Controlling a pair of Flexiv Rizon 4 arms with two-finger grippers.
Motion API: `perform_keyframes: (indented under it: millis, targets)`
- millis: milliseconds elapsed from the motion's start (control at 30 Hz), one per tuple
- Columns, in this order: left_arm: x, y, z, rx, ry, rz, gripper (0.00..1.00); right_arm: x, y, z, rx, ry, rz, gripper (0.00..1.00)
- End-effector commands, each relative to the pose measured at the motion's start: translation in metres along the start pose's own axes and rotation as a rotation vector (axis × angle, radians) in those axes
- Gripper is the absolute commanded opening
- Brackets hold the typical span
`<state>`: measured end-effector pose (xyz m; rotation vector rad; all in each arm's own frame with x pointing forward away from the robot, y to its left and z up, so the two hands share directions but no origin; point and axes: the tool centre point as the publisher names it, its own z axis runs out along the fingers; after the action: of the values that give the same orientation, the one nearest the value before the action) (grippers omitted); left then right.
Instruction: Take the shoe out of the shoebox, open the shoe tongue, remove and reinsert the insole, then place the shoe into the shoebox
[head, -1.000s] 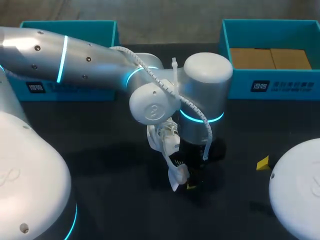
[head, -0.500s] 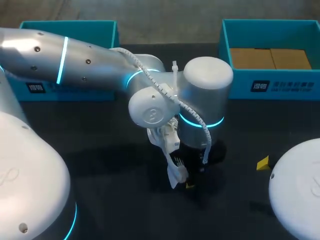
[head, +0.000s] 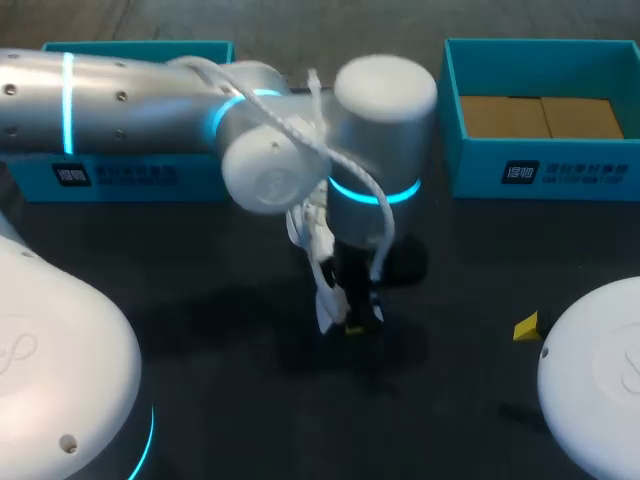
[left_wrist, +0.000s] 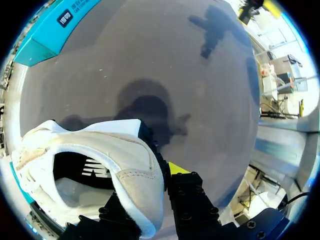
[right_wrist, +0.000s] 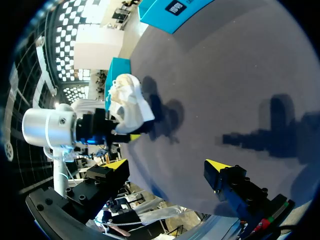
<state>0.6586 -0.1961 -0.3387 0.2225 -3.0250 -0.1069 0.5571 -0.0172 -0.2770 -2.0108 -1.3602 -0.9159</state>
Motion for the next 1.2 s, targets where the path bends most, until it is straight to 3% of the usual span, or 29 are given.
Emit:
perform_keyframes:
  millis: [33,200,433,933,1200]
  targets:
    - [-0.018,0.043,-0.050,0.008,0.029,0.066,0.00,0.001,-0.003,-0.001,-0.004,-0.004,0.000,1.00]
    - [-0.045,0.068,-0.071,-0.051,0.055,0.193,0.00,0.001,-0.003,-0.001,-0.004,-0.004,0.000,1.00]
    - [-0.078,0.093,-0.091,-0.045,0.041,0.172,0.00,0.001,-0.003,-0.001,-0.004,-0.004,0.000,1.00]
    - [-0.105,0.149,-0.120,-0.061,-0.012,0.219,0.00,0.001,-0.003,-0.001,-0.004,-0.004,0.000,1.00]
    - [-0.146,0.187,-0.154,-0.009,0.033,0.204,0.00,0.001,-0.003,-0.001,-0.004,-0.004,0.000,1.00]
